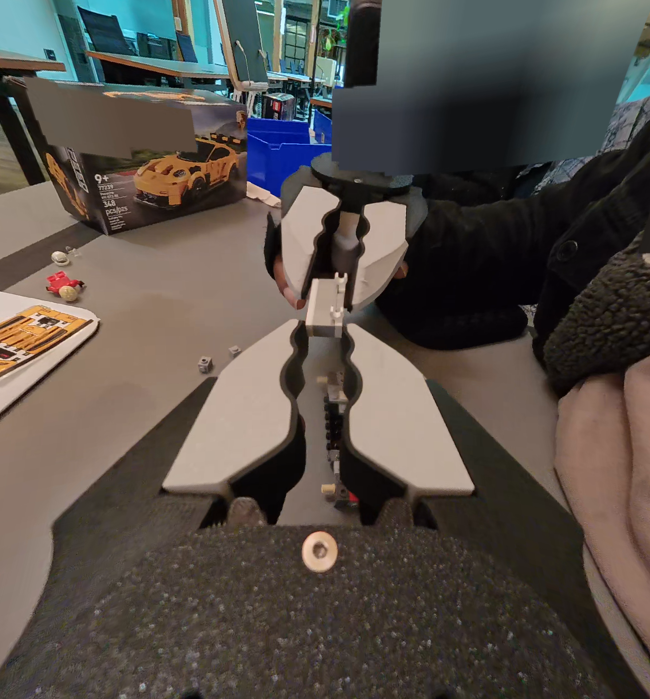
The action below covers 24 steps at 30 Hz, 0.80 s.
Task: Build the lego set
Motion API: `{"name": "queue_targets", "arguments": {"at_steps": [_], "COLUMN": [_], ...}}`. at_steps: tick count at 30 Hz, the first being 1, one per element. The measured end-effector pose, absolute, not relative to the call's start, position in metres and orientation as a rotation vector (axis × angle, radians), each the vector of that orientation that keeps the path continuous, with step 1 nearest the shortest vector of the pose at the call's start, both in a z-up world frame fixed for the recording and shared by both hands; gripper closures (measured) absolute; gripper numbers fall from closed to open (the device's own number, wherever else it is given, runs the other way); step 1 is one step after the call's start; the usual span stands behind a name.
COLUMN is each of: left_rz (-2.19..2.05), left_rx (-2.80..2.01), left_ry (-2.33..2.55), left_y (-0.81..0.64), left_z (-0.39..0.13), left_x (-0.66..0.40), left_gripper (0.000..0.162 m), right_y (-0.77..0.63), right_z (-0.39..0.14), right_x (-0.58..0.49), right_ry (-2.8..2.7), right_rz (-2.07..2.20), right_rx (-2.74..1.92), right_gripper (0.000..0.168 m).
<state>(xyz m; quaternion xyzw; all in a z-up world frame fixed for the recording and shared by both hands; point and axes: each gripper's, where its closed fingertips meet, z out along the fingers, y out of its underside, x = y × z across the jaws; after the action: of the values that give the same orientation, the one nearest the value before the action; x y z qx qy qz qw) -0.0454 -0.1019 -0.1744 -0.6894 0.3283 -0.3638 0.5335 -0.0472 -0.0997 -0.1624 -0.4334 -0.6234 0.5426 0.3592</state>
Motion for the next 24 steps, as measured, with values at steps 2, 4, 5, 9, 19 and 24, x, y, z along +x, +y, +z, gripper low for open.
{"name": "queue_targets", "arguments": {"at_steps": [2, 4, 5, 9, 19, 24], "left_rz": [-0.843, -0.838, -0.839, -0.845, -0.908, -1.069], "left_rx": [-1.640, -1.635, -1.632, -1.623, -1.677, -1.776], "left_ry": [0.805, 0.813, 0.813, 0.810, 0.756, 0.629], "left_y": [-0.103, -0.104, -0.104, -0.104, -0.101, -0.098], "left_z": [-0.176, -0.175, -0.175, -0.174, -0.175, -0.181], "left_x": [-0.044, -0.043, -0.043, -0.044, -0.047, -0.050], "left_gripper": [0.145, 0.145, 0.145, 0.145, 0.144, 0.145], "right_y": [-0.101, -0.102, -0.102, -0.103, -0.100, -0.092], "right_z": [-0.162, -0.162, -0.162, -0.162, -0.167, -0.169], "right_x": [-0.046, -0.046, -0.046, -0.046, -0.050, -0.051], "right_ry": [-1.612, -1.618, -1.617, -1.632, -1.588, -1.584], "right_rz": [1.405, 1.409, 1.410, 1.376, 1.438, 1.352], "right_rx": [-1.117, -1.118, -1.121, -1.120, -1.193, -1.209], "right_gripper": [0.151, 0.151, 0.151, 0.152, 0.152, 0.144]}}
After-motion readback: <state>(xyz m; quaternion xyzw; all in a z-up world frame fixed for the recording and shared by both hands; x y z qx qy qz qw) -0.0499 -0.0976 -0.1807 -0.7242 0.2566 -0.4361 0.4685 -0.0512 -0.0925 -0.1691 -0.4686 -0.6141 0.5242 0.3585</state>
